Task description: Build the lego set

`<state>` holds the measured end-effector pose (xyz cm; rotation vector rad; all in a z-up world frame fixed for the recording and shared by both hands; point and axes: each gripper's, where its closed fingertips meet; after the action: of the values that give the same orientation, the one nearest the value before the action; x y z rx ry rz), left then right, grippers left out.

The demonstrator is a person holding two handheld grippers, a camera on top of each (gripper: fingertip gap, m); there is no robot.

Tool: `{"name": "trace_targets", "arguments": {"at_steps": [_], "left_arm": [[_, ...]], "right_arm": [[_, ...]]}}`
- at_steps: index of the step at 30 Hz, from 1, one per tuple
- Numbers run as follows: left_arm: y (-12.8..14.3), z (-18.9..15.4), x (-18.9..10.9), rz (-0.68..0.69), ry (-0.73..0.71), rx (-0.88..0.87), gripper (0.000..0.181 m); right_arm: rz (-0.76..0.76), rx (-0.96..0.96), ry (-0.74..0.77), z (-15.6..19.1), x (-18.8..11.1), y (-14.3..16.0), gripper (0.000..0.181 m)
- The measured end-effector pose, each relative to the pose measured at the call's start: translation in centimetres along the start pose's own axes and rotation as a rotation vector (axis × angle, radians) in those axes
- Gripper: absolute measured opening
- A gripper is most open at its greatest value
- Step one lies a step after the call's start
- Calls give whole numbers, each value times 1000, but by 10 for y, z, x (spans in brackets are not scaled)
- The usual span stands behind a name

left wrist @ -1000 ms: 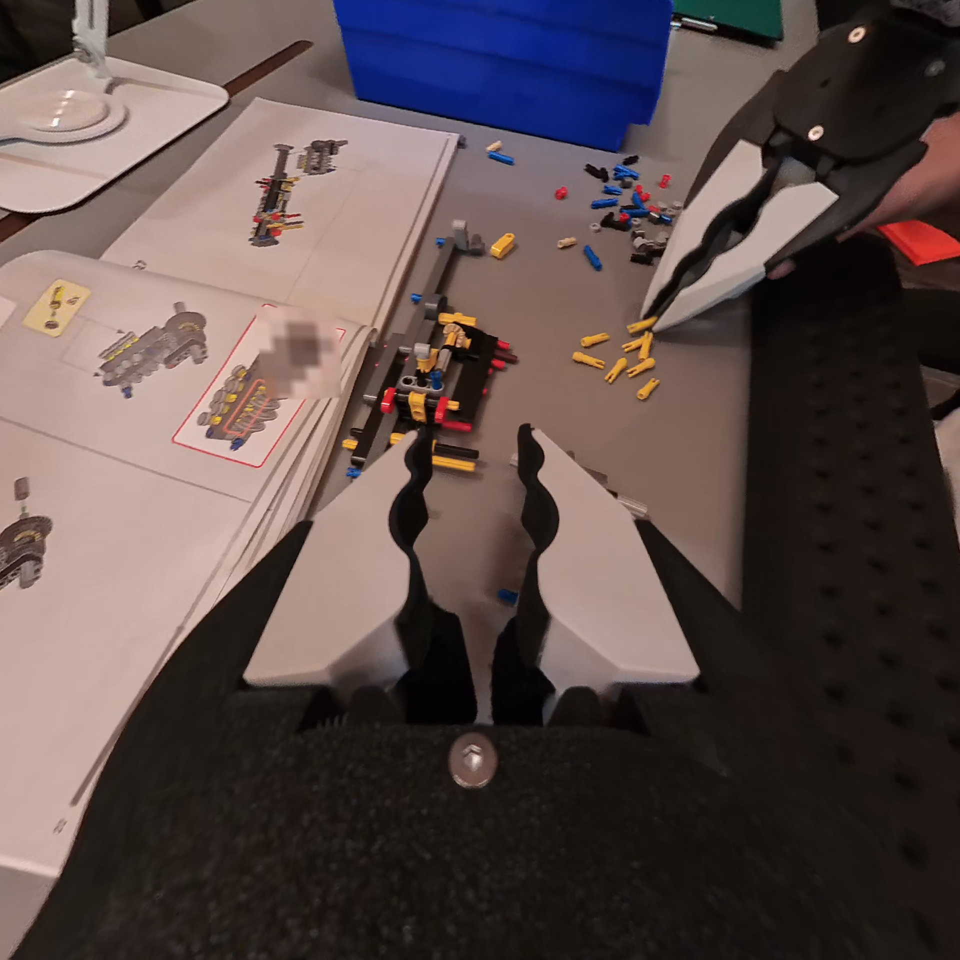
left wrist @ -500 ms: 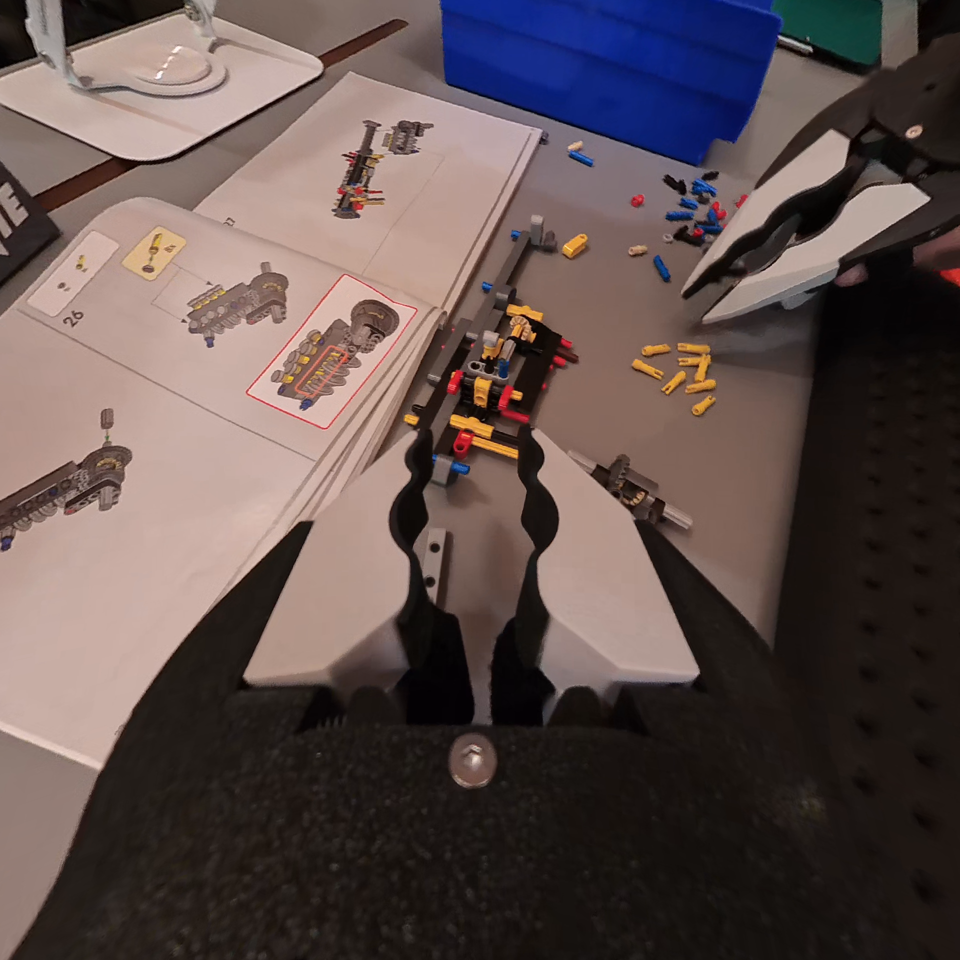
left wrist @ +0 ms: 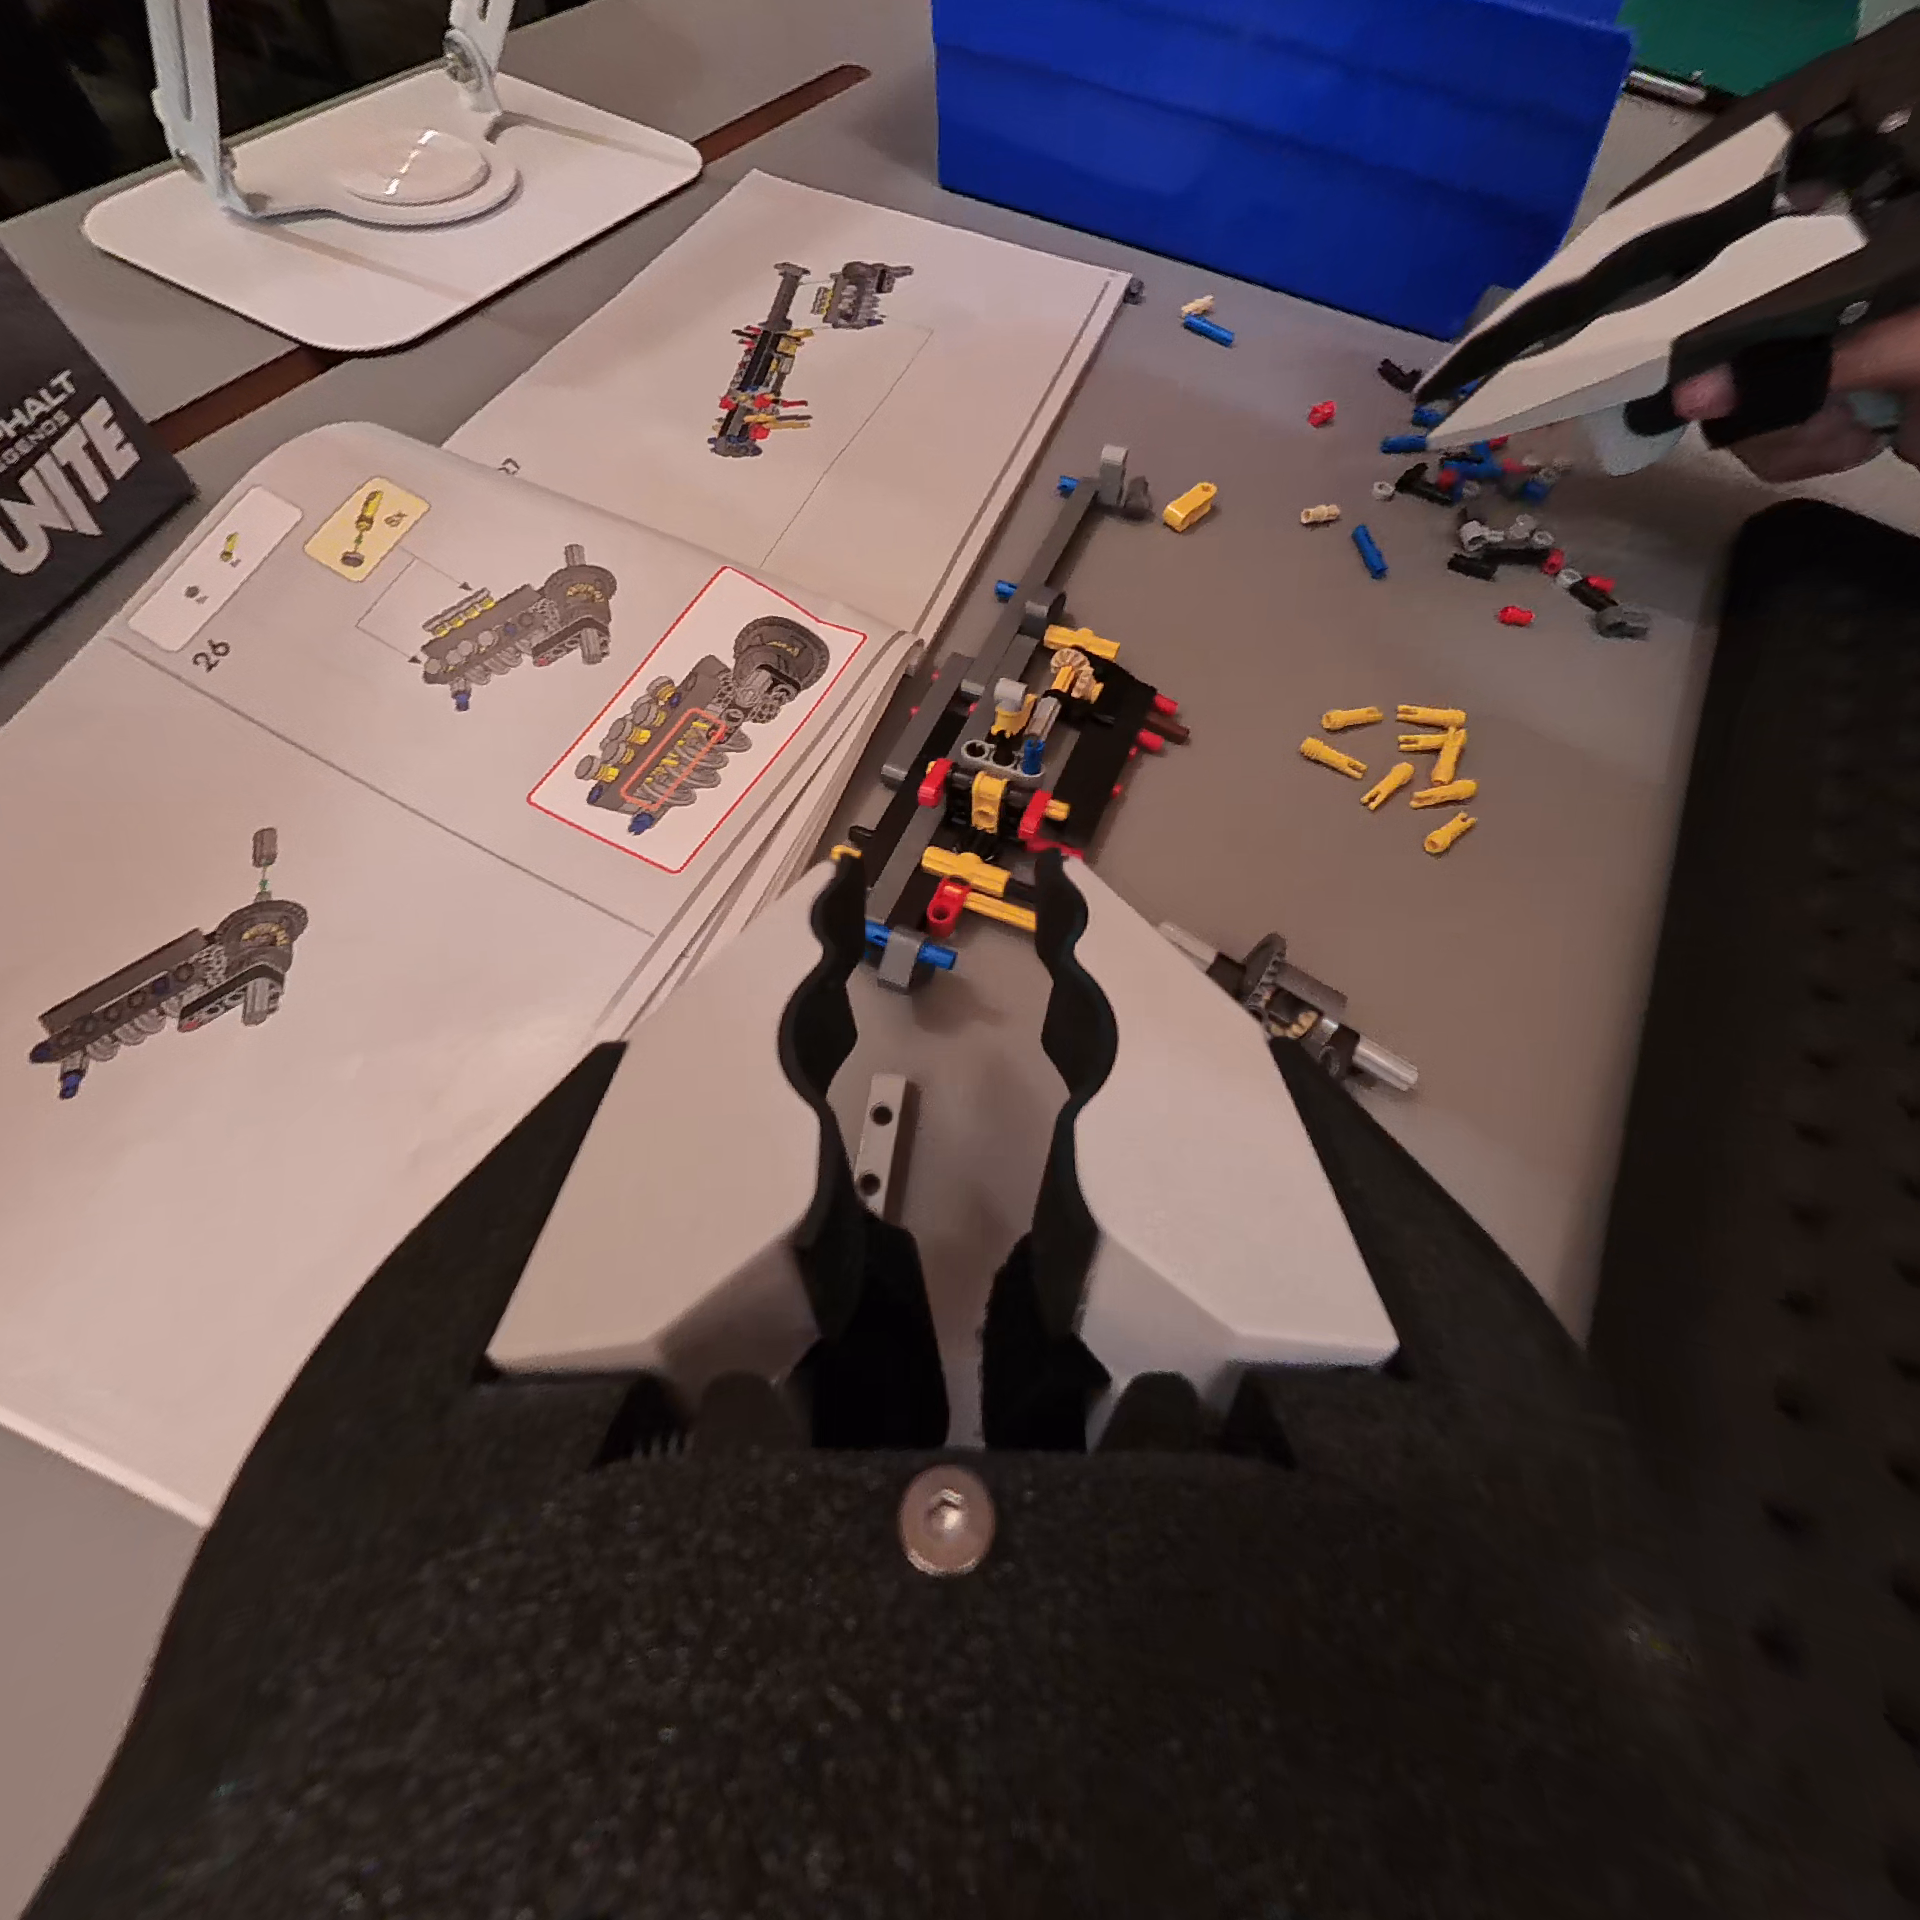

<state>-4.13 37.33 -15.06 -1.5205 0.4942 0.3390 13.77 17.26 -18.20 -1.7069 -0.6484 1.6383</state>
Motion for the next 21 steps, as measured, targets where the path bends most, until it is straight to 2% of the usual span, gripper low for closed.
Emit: {"name": "trace_targets", "arguments": {"at_steps": [7, 21], "left_arm": [[1, -6, 2, 5, 22, -1, 31], [0, -19, 2, 0, 76, 26, 31]], "right_arm": [[84, -44, -14, -6, -3, 23, 19], [116, -56, -100, -6, 11, 24, 16]]}}
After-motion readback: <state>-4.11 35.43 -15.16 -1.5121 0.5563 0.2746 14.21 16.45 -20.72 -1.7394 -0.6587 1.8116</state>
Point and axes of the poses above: each gripper's, where its closed fingertips meet, x out along the fingers, y out of its underside, z = x × y across the jaws, and after that the axes turned 7 degrees about -y, right-handed
